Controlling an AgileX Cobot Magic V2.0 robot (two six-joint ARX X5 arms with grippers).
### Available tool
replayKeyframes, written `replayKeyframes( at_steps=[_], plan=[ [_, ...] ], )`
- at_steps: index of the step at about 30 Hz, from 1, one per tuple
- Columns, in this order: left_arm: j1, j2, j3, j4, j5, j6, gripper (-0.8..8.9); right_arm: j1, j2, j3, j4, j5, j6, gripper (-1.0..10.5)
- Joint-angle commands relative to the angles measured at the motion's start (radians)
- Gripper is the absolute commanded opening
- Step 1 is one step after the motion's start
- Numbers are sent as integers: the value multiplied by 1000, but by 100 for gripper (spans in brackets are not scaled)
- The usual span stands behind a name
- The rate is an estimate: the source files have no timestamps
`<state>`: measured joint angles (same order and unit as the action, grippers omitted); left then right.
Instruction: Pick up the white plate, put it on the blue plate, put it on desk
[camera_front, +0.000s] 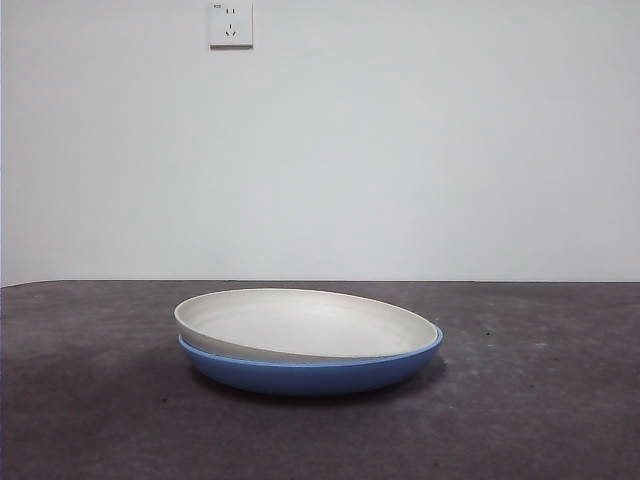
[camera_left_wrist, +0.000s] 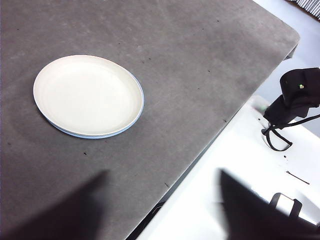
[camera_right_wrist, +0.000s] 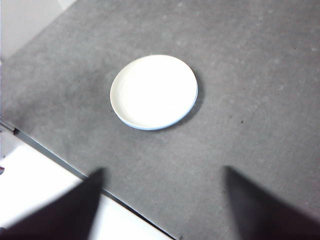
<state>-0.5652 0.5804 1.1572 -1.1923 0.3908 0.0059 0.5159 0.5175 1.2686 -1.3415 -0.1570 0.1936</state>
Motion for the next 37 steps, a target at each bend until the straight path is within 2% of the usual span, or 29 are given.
replayKeyframes(
  at_steps=[1, 22, 27, 31, 34, 37],
  plan=[
    [-6, 4, 11, 11, -1, 8, 19, 5, 3, 8, -69, 3, -18, 18],
    [14, -11, 9, 11, -1, 8, 20, 5, 3, 11, -34, 3, -18, 18],
    [135, -37, -26, 15, 0, 8, 20, 5, 3, 11, -35, 3, -18, 18],
    [248, -112, -141, 73, -2, 8, 19, 5, 3, 10, -35, 3, -18, 18],
    [320, -200, -283, 181, -2, 8, 19, 5, 3, 11, -35, 4, -18, 18],
    [386, -281, -450, 381, -4, 6, 19, 5, 3, 11, -35, 3, -18, 18]
  ],
)
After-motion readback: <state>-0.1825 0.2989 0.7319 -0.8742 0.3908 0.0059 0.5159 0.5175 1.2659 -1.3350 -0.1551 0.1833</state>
